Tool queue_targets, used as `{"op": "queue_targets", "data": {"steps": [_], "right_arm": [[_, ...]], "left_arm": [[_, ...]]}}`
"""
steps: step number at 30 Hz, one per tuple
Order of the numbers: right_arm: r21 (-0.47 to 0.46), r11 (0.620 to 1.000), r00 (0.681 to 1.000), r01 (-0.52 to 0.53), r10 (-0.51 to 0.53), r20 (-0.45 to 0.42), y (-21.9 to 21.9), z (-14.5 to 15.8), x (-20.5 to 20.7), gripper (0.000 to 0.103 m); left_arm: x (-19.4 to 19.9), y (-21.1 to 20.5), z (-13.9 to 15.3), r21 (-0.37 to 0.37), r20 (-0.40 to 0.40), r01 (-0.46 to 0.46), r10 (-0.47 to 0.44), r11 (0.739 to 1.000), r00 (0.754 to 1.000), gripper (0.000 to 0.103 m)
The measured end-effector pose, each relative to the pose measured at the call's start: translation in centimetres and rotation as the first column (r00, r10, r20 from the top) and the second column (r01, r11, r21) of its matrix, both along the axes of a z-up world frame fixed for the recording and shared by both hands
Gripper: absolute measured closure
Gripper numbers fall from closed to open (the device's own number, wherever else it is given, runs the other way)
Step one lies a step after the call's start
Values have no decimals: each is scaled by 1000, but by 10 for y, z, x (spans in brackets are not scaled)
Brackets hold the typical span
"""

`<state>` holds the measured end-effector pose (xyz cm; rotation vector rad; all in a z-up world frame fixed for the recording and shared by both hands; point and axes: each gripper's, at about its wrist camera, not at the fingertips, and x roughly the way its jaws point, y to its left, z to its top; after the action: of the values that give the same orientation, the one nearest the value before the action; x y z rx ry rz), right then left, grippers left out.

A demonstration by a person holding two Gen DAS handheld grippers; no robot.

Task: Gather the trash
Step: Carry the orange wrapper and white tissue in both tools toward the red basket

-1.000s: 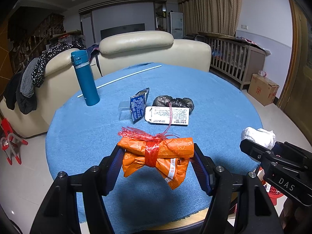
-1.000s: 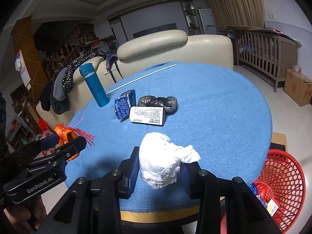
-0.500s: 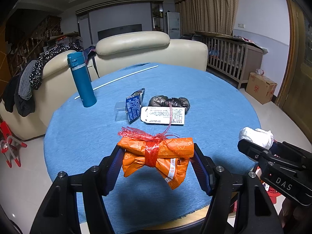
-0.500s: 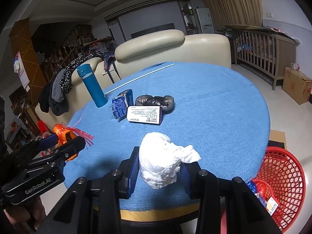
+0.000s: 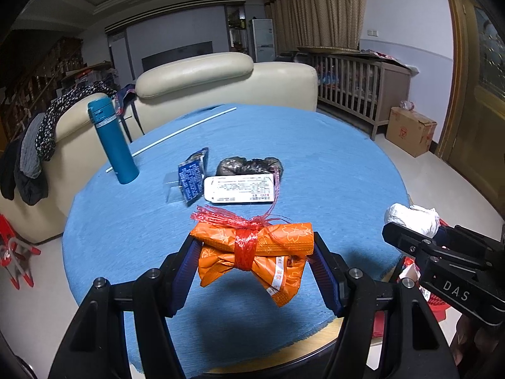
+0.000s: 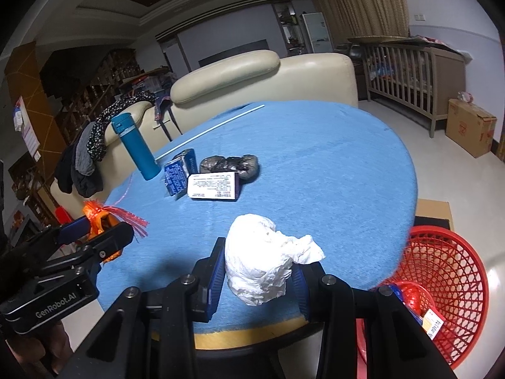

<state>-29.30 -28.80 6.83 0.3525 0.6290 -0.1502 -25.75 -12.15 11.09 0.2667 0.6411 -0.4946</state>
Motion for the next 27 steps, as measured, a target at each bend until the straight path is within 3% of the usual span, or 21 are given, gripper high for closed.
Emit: {"op": "queue_targets", "data": {"steps": [27], "right_arm": [[19, 993, 993, 117, -117, 22, -43, 2, -36, 62]], "left_arm": [[-24, -57, 1, 47, 4, 144, -144, 988, 990, 34]]}}
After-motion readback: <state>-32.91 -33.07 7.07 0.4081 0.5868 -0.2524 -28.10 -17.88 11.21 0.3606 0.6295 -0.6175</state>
